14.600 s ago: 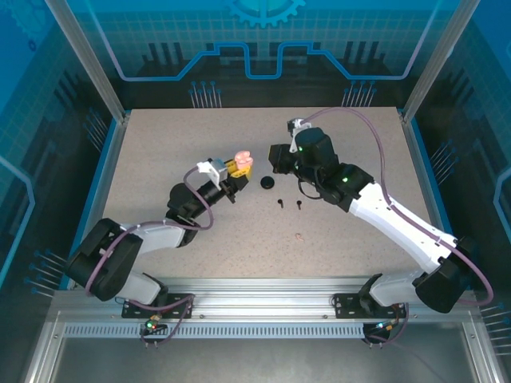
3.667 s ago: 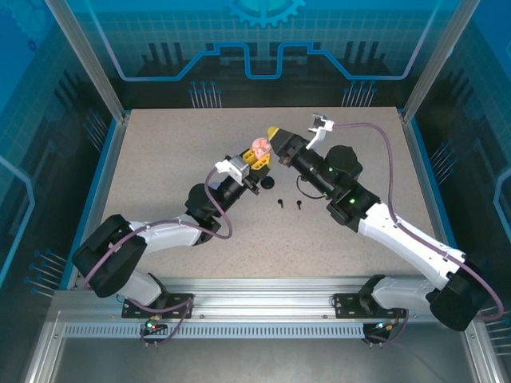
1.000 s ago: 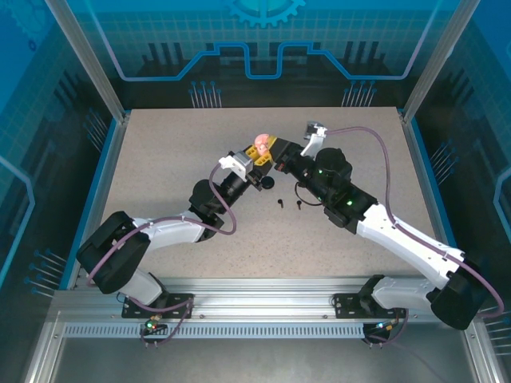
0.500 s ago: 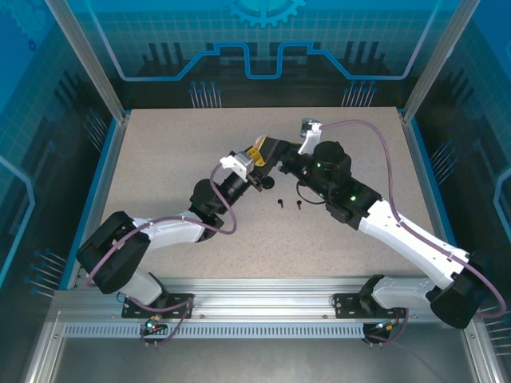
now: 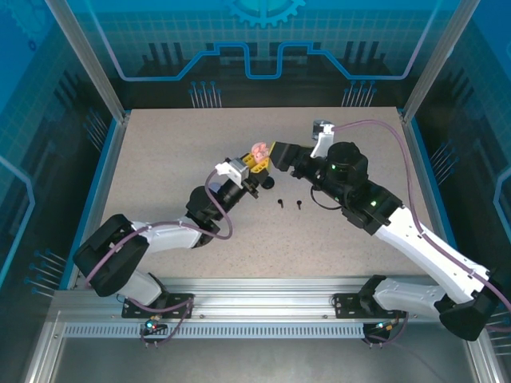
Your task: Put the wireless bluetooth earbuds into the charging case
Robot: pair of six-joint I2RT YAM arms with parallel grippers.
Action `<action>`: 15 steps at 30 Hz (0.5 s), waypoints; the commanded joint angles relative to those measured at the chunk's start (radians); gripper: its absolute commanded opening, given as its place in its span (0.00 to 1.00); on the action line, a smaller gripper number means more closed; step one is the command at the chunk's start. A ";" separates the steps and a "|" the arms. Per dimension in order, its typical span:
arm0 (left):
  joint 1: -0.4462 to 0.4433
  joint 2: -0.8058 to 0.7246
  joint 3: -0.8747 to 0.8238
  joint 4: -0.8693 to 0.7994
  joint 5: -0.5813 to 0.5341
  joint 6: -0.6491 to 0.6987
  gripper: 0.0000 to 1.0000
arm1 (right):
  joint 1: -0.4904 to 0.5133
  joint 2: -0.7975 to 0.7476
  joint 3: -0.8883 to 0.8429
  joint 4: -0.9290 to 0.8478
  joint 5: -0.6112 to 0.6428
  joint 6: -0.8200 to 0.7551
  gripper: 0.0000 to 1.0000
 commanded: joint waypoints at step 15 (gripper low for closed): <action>-0.008 -0.081 -0.067 -0.001 0.077 -0.018 0.00 | 0.085 0.029 0.096 -0.195 -0.141 -0.113 0.01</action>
